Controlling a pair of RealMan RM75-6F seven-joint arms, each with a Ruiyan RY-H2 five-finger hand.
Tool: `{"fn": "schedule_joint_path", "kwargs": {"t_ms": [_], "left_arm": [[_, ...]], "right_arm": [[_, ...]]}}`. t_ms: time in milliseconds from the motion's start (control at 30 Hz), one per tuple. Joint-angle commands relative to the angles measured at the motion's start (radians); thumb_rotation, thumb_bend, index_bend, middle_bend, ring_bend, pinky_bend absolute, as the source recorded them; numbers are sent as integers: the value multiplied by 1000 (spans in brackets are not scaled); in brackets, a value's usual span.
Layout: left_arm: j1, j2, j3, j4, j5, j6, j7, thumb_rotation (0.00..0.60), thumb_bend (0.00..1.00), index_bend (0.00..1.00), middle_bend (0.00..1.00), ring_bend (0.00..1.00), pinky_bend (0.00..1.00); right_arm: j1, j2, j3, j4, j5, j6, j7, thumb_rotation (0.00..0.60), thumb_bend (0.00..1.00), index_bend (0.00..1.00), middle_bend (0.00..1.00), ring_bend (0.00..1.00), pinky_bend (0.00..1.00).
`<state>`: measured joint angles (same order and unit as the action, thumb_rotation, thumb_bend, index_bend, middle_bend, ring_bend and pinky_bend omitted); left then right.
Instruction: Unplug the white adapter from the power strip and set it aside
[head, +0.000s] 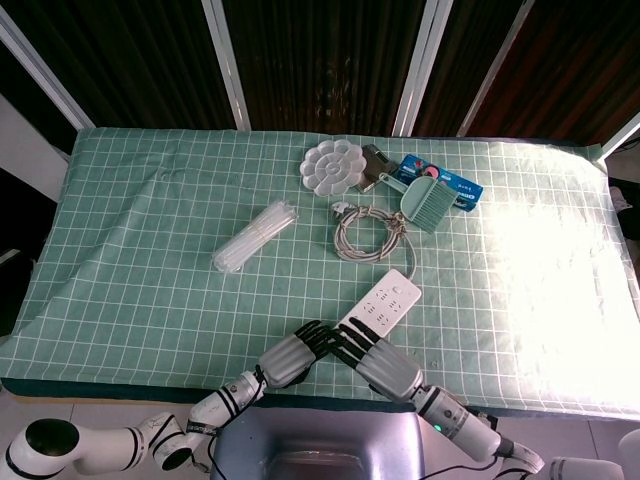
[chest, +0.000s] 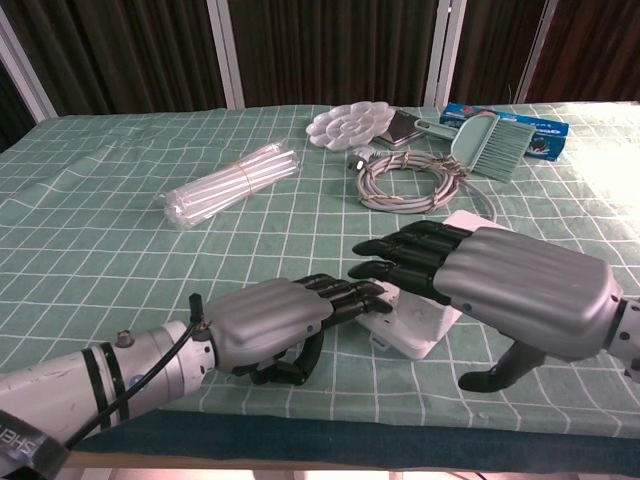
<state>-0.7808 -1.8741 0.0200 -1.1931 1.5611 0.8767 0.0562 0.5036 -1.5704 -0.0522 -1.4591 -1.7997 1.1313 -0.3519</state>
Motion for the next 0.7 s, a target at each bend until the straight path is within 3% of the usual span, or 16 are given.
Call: {"fn": "schedule_joint_path", "kwargs": {"t_ms": [33, 433, 700], "left_arm": [[0, 1, -1, 0, -2, 0, 2, 600, 1000, 0, 55, 10, 16], [-1, 5, 2, 2, -5, 0, 7, 600, 1000, 0, 57, 11, 16], [1, -1, 10, 5, 2, 7, 14, 600, 1000, 0, 58, 11, 16]], "right_arm": [[-1, -14, 10, 24, 0, 13, -8, 600, 209, 22, 99, 0, 30], [6, -6, 16, 60, 25, 15, -27, 600, 238, 165, 201, 48, 60], [6, -7, 14, 74, 33, 22, -32, 600, 264, 271, 280, 120, 133]]}}
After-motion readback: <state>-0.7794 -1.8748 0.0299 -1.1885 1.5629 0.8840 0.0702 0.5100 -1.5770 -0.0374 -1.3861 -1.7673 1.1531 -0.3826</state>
